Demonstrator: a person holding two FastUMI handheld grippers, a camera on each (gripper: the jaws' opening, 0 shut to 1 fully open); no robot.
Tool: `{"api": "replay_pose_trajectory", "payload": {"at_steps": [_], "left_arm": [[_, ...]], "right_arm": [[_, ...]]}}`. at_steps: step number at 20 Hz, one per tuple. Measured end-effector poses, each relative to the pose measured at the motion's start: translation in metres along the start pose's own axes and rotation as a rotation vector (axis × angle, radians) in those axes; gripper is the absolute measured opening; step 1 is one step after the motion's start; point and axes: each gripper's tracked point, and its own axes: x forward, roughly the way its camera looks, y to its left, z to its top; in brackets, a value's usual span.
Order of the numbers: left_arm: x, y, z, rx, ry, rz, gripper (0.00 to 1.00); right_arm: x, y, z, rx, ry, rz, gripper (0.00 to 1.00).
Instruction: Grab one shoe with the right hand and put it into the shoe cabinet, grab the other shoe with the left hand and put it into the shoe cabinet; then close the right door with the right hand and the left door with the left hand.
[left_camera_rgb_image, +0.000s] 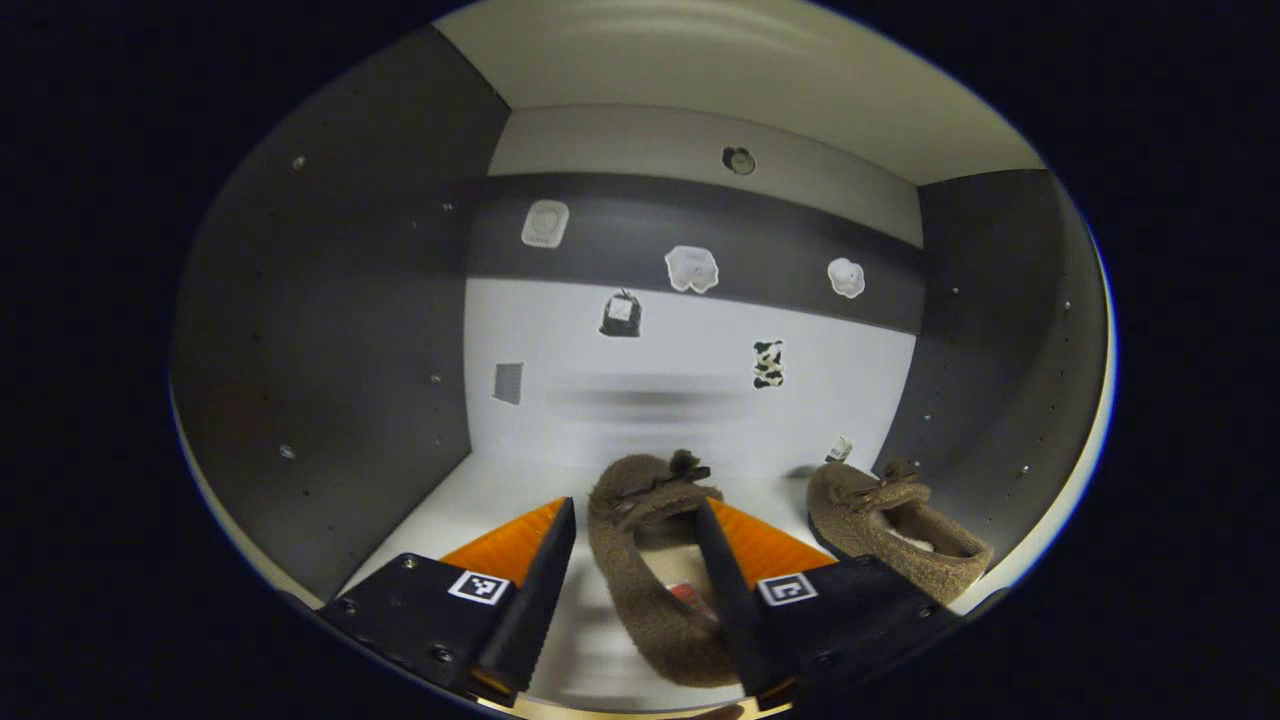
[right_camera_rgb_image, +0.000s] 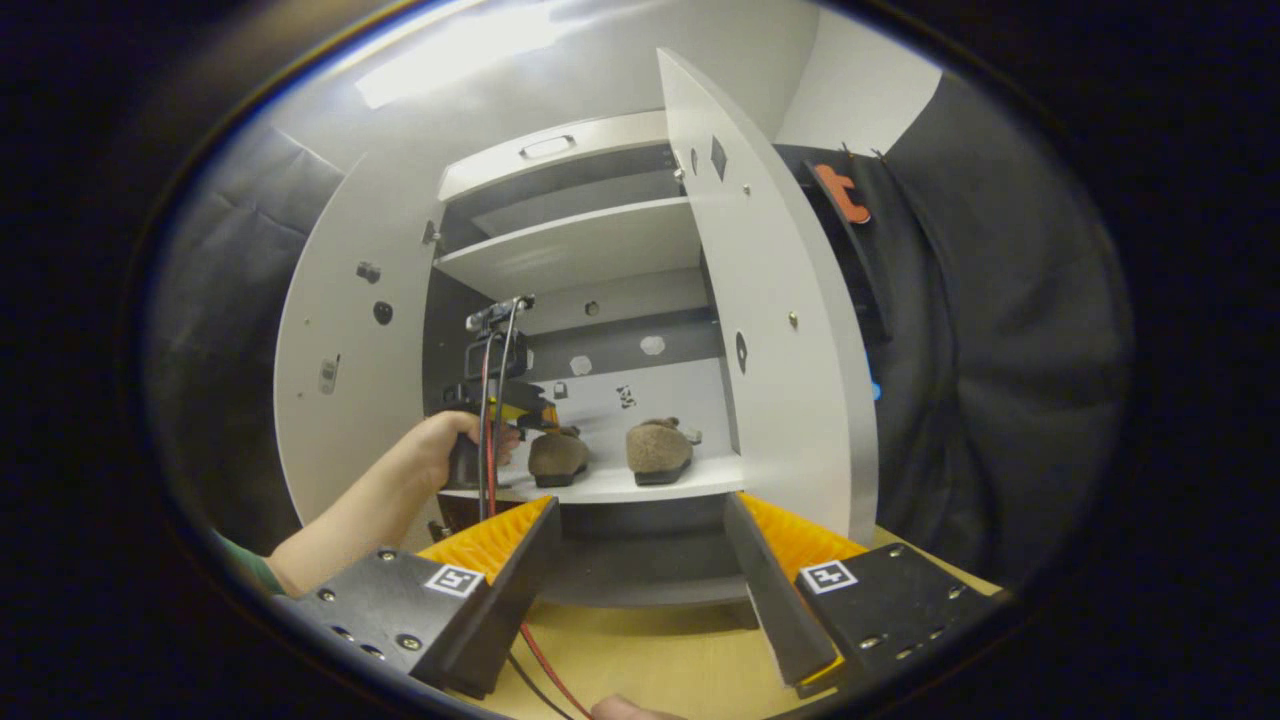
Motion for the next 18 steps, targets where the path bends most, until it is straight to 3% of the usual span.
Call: {"api": "replay_pose_trajectory", "payload": {"at_steps": [2,3,4,13,16,18], "left_arm": [[-0.025,-0.004,-0.003,-0.032,0.016,-0.013,0.79],[-0.038,-0.005,-0.003,-0.041,0.011,-0.029,0.91],[-0.053,-0.003,-0.004,-0.044,0.004,-0.033,0.96],[-0.199,0.002,-0.018,0.022,-0.09,-0.1,0.97],[-0.243,0.007,-0.024,0.039,-0.115,-0.103,1.0],[-0.27,0.015,-0.028,0.06,-0.138,-0.083,0.96]], "right_arm": [[-0.009,-0.001,-0.003,-0.006,0.006,0.001,0.99],[-0.014,0.0,-0.002,-0.012,0.004,0.001,0.99],[-0.018,0.0,-0.002,-0.017,0.001,-0.002,0.99],[-0.079,0.003,0.014,-0.028,-0.037,-0.044,0.99],[-0.101,0.001,0.022,-0.04,-0.047,-0.064,0.98],[-0.112,0.0,0.026,-0.053,-0.048,-0.07,0.98]]}}
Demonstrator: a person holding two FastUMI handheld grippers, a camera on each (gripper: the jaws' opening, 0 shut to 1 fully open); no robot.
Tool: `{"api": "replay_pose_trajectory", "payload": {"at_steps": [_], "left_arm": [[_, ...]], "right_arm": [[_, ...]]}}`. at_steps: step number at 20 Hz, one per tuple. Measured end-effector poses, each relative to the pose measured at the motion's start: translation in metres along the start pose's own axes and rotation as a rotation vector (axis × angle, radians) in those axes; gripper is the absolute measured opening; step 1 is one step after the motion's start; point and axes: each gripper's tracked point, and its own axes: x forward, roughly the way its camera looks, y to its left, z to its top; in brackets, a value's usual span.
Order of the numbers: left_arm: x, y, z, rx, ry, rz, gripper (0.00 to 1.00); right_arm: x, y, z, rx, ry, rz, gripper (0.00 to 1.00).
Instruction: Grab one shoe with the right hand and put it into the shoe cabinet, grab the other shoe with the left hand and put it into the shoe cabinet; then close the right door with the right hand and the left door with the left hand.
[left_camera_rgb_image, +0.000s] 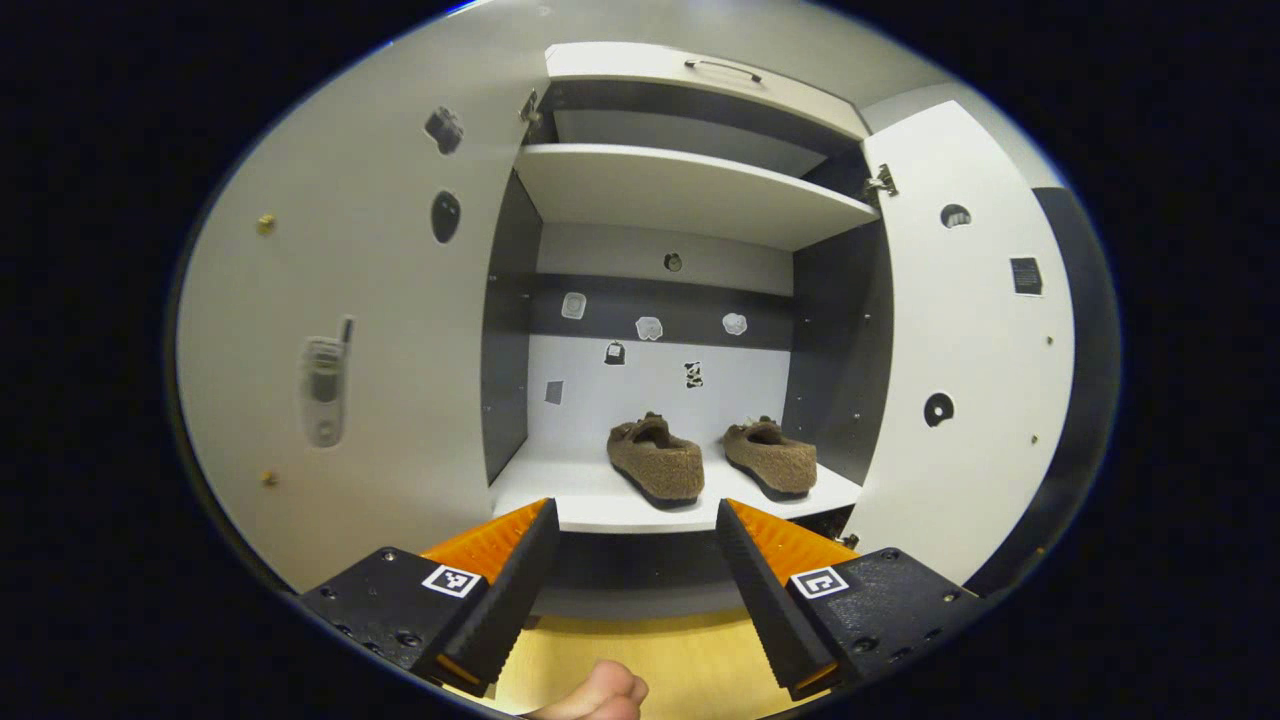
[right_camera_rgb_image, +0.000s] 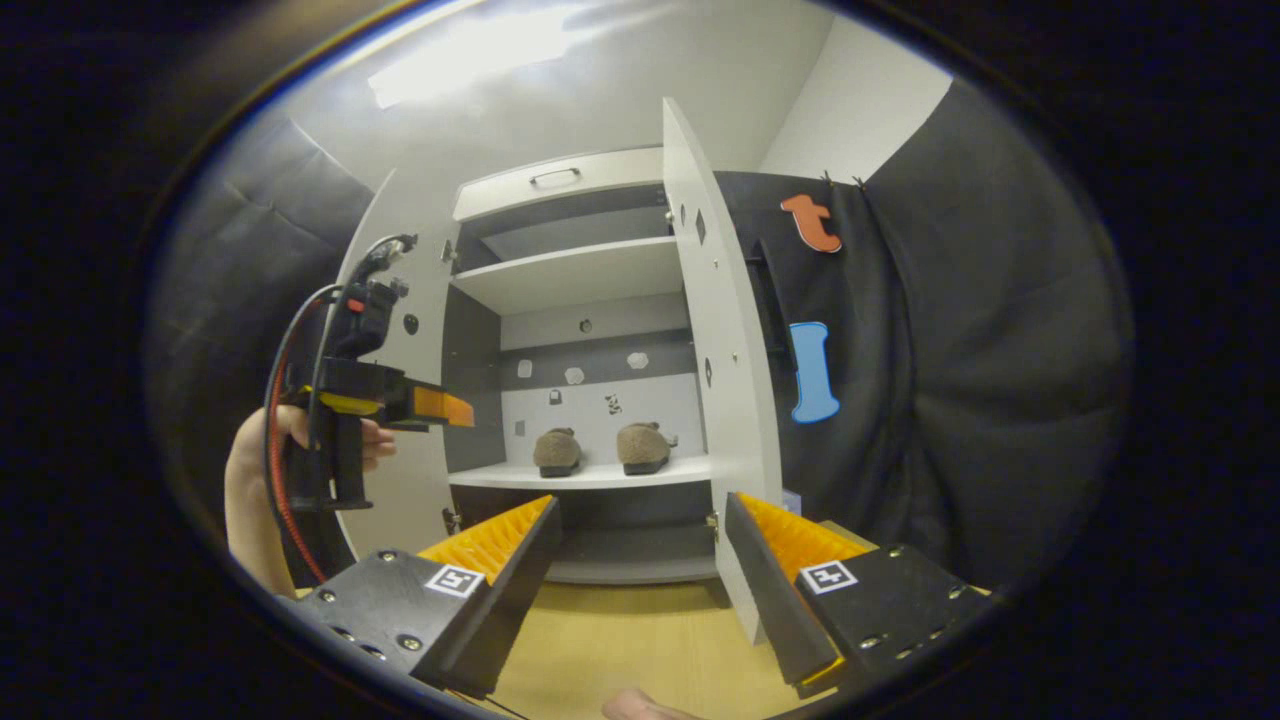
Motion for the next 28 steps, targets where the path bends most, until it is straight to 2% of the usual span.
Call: {"api": "replay_pose_trajectory", "payload": {"at_steps": [2,4,5,8,9,10,14,15,19,20,24,25,26,28], "left_arm": [[-0.029,0.003,-0.003,0.002,-0.026,0.014,0.97],[-0.056,-0.002,-0.016,0.007,-0.017,-0.009,0.96],[-0.068,-0.003,-0.019,0.001,-0.021,-0.015,0.94],[-0.099,0.0,-0.028,-0.017,-0.052,-0.024,0.97],[-0.109,0.0,-0.03,-0.014,-0.057,-0.035,0.94],[-0.117,0.001,-0.034,-0.019,-0.061,-0.043,0.96],[-0.147,0.002,-0.036,-0.023,-0.096,-0.079,0.96],[-0.152,0.001,-0.037,-0.028,-0.104,-0.087,0.96],[-0.166,-0.006,-0.047,-0.04,-0.104,-0.13,0.96],[-0.167,-0.006,-0.05,-0.035,-0.103,-0.132,1.0],[-0.17,-0.006,-0.054,-0.022,-0.103,-0.139,0.93],[-0.171,-0.005,-0.056,-0.022,-0.1,-0.14,0.96],[-0.17,-0.002,-0.058,-0.022,-0.094,-0.138,0.93],[-0.17,0.01,-0.061,-0.024,-0.087,-0.109,0.96]], "right_arm": [[-0.009,-0.003,0.003,0.002,-0.003,0.0,0.98],[-0.015,-0.012,0.004,-0.009,0.004,0.001,0.99],[-0.016,-0.02,0.006,-0.011,0.007,-0.009,0.99],[-0.011,-0.053,0.029,-0.025,-0.029,-0.036,0.99],[-0.008,-0.07,0.034,-0.033,-0.036,-0.06,0.98],[-0.003,-0.088,0.039,-0.039,-0.035,-0.079,0.99],[0.02,-0.158,0.055,-0.082,0.011,-0.114,0.99],[0.026,-0.173,0.06,-0.095,0.019,-0.108,0.99],[0.047,-0.217,0.074,-0.085,0.026,-0.003,0.99],[0.054,-0.231,0.078,-0.085,0.033,0.012,0.99],[0.088,-0.276,0.092,-0.05,0.062,0.002,0.99],[0.097,-0.281,0.094,-0.038,0.07,0.007,0.99],[0.106,-0.285,0.096,-0.029,0.078,0.007,0.98],[0.124,-0.292,0.098,-0.044,0.09,-0.009,0.99]]}}
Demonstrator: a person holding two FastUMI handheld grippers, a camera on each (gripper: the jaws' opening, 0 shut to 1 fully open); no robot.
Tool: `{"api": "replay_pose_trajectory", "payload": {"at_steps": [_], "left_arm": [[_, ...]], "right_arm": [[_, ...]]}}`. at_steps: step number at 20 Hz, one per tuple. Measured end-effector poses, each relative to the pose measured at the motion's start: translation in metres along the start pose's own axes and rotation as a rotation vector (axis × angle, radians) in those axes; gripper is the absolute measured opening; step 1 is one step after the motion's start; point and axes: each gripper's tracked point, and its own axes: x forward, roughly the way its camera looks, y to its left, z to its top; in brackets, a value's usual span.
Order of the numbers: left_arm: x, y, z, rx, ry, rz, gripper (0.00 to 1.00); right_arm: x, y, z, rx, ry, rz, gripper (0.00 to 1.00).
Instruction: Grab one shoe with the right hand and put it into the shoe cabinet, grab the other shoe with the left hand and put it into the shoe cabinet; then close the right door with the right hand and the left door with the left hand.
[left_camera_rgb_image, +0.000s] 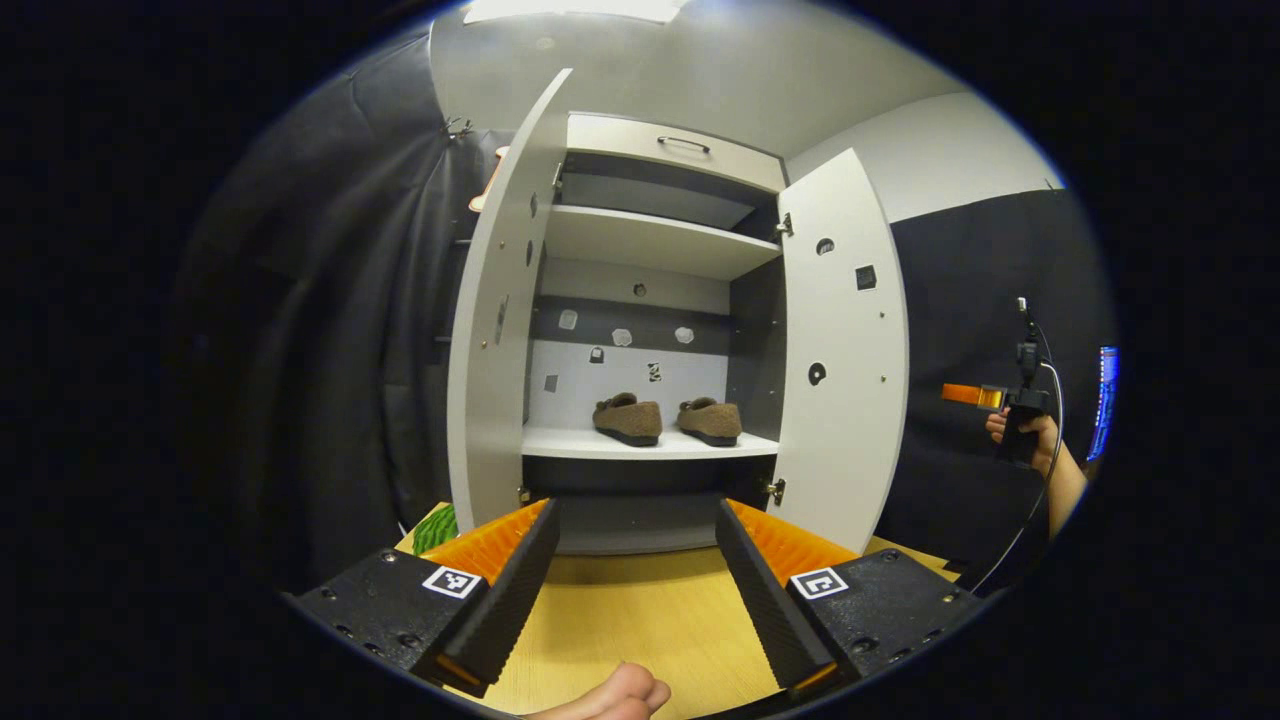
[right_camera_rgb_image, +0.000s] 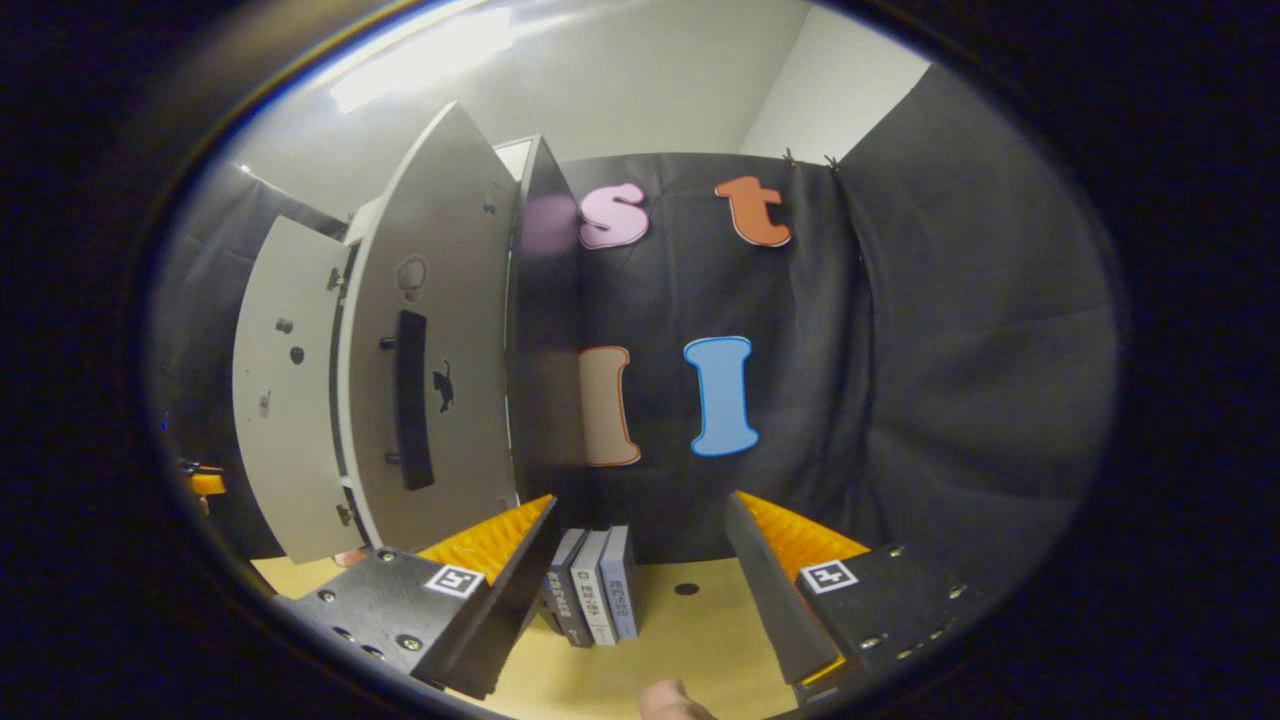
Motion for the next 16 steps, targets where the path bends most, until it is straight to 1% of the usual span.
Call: {"api": "replay_pose_trajectory", "payload": {"at_steps": [2,3,4,6,7,8,9,10,11,13,14,15,16], "left_arm": [[-0.001,0.009,0.0,0.006,-0.003,0.02,0.96],[-0.001,0.013,0.0,0.008,-0.003,0.03,0.93],[-0.003,0.017,0.001,0.011,-0.006,0.037,0.93],[-0.002,0.022,0.0,0.017,-0.011,0.043,0.93],[-0.002,0.025,-0.001,0.017,-0.009,0.05,0.96],[-0.001,0.027,-0.003,0.016,-0.004,0.055,0.96],[-0.001,0.029,-0.005,0.016,0.001,0.06,0.96],[-0.002,0.033,-0.007,0.015,0.004,0.069,0.96],[-0.002,0.04,-0.007,0.014,0.002,0.086,0.96],[-0.003,0.05,-0.009,0.013,0.002,0.108,0.93],[-0.004,0.054,-0.01,0.013,0.001,0.117,0.93],[-0.005,0.058,-0.01,0.013,0.0,0.124,0.93],[-0.007,0.059,-0.01,0.012,-0.004,0.128,0.93]], "right_arm": [[0.014,0.009,-0.004,-0.011,0.024,0.016,0.99],[0.021,0.013,-0.003,-0.003,0.03,0.017,0.99],[0.027,0.019,0.001,0.014,0.021,0.01,0.99],[0.033,0.043,0.011,0.031,0.008,0.032,0.99],[0.035,0.054,0.01,0.017,0.013,0.04,0.98],[0.037,0.068,0.01,-0.011,0.021,0.054,1.0],[0.039,0.076,0.016,-0.039,0.005,0.049,1.0],[0.042,0.084,0.018,-0.065,0.01,0.059,1.0],[0.043,0.098,0.013,-0.065,0.028,0.078,1.0],[0.047,0.118,0.001,-0.085,0.072,0.097,1.0],[0.044,0.126,0.001,-0.118,0.072,0.099,1.0],[0.047,0.137,0.005,-0.119,0.047,0.113,1.0],[0.046,0.145,0.003,-0.122,0.065,0.122,0.85]]}}
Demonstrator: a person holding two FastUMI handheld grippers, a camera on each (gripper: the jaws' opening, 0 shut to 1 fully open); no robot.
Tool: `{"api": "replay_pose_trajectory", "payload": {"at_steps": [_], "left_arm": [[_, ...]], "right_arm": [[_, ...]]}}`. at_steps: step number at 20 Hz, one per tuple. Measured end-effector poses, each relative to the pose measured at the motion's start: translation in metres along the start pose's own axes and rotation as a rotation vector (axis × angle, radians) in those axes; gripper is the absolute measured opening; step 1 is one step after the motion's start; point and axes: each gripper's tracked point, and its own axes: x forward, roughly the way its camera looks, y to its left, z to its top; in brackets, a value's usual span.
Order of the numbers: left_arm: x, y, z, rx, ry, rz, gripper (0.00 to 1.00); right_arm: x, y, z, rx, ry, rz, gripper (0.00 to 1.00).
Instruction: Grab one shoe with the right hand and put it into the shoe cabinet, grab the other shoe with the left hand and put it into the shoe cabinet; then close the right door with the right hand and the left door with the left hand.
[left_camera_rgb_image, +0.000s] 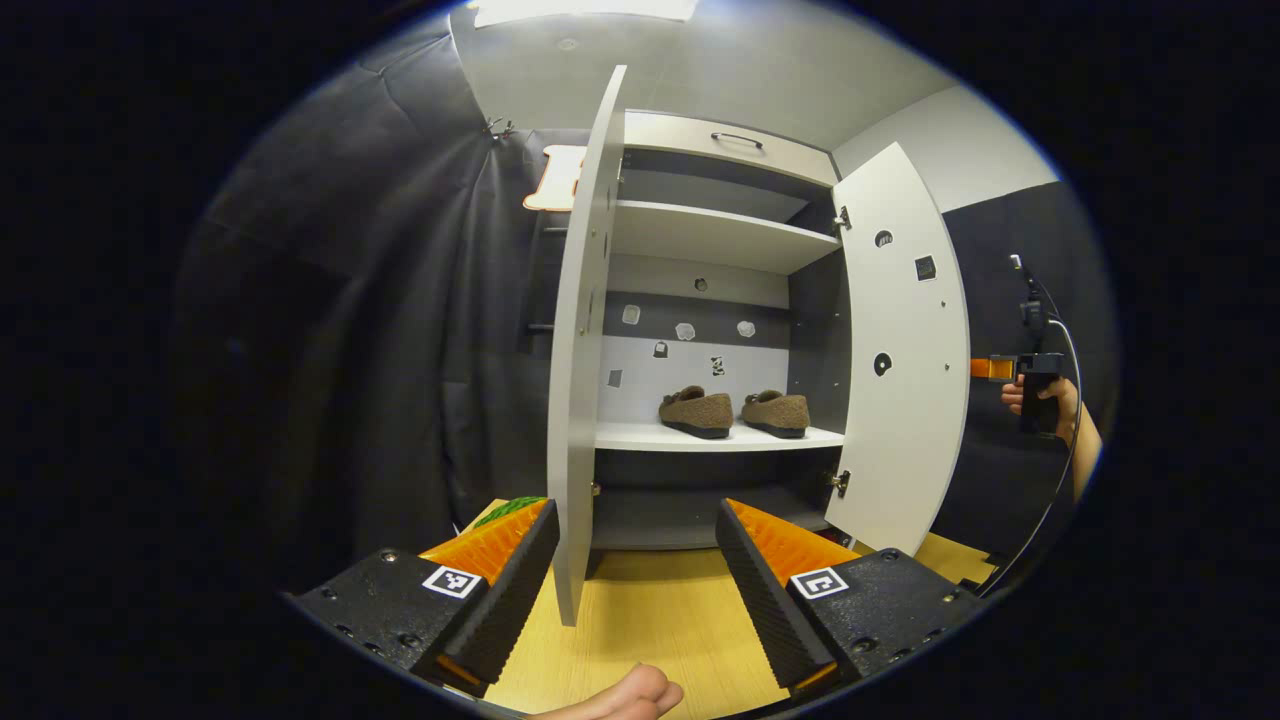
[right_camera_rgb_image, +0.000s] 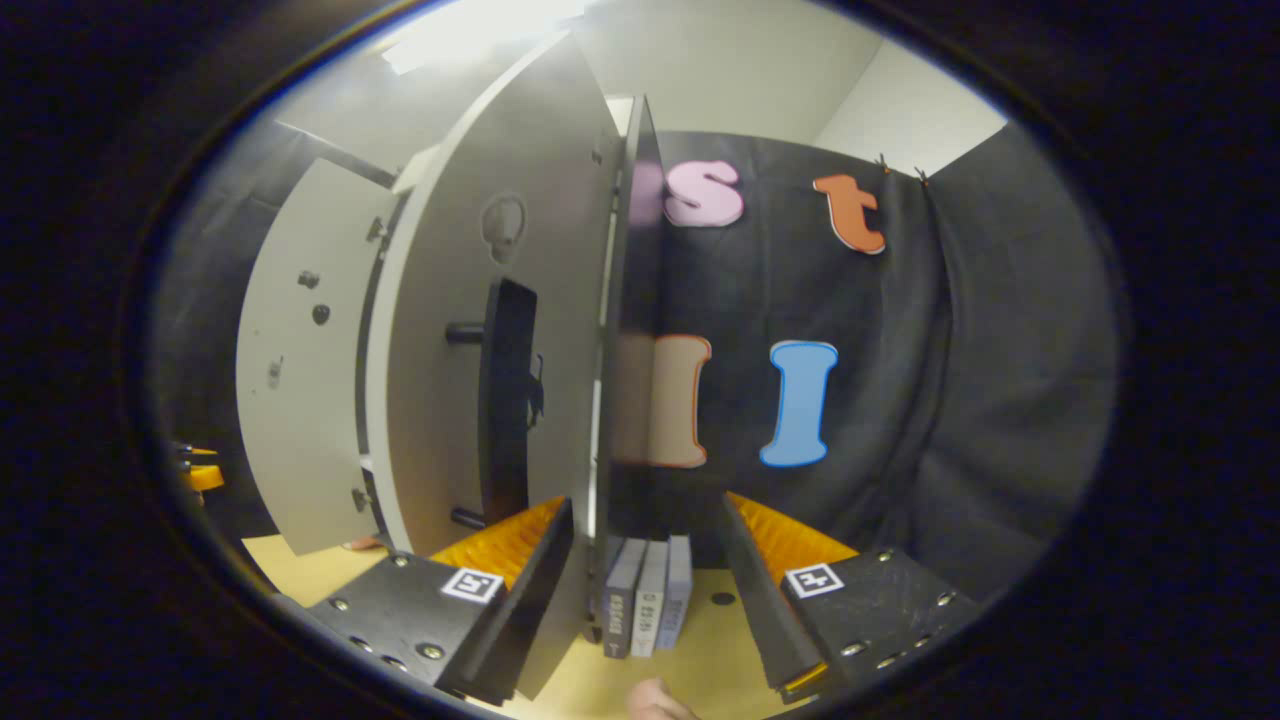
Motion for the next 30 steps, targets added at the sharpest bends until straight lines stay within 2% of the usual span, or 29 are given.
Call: {"api": "replay_pose_trajectory", "payload": {"at_steps": [1,2,3,7,13,14,19,20,21,23,25,26,27,28,29,30], "left_arm": [[-0.002,0.0,0.001,0.001,-0.004,-0.002,0.96],[-0.003,0.001,0.001,0.002,-0.01,-0.005,0.96],[-0.002,0.002,0.002,0.001,-0.014,-0.007,0.96],[-0.002,0.005,0.002,0.016,-0.018,0.002,0.96],[-0.003,0.011,0.002,0.014,-0.025,0.013,0.96],[-0.003,0.011,0.001,0.013,-0.022,0.014,0.96],[-0.004,0.017,0.0,0.024,-0.02,0.018,0.96],[-0.005,0.019,0.0,0.025,-0.023,0.022,0.93],[-0.004,0.02,0.0,0.023,-0.025,0.025,0.96],[-0.005,0.022,0.002,0.013,-0.032,0.021,0.96],[-0.005,0.028,0.003,-0.003,-0.039,0.023,0.96],[-0.004,0.033,0.003,-0.005,-0.033,0.029,0.94],[-0.002,0.04,0.001,-0.006,-0.026,0.043,0.96],[-0.002,0.048,0.002,-0.008,-0.024,0.061,0.96],[-0.001,0.055,0.005,-0.013,-0.025,0.077,0.96],[0.001,0.061,0.007,-0.021,-0.03,0.085,0.96]], "right_arm": [[0.001,0.01,-0.001,0.013,0.004,0.013,0.84],[0.001,0.018,-0.003,0.0,0.012,0.018,0.87],[0.003,0.024,0.001,-0.015,0.002,0.017,0.84],[0.005,0.053,0.005,-0.052,-0.005,0.015,0.88],[0.011,0.082,0.002,-0.08,-0.003,-0.004,0.85],[0.013,0.086,0.002,-0.07,-0.006,-0.005,0.88],[0.021,0.1,-0.002,0.024,-0.014,0.031,0.86],[0.022,0.102,-0.004,0.048,-0.012,0.035,0.87],[0.022,0.105,-0.005,0.068,-0.016,0.035,0.87],[0.021,0.114,-0.006,0.091,-0.023,0.043,0.85],[0.014,0.125,-0.006,0.114,-0.035,0.068,0.87],[0.01,0.132,-0.004,0.124,-0.04,0.082,0.91],[0.003,0.134,-0.003,0.125,-0.048,0.091,0.95],[-0.002,0.138,0.001,0.117,-0.063,0.1,0.96],[-0.006,0.142,0.001,0.104,-0.072,0.107,0.91],[-0.011,0.146,0.0,0.093,-0.078,0.119,0.96]]}}
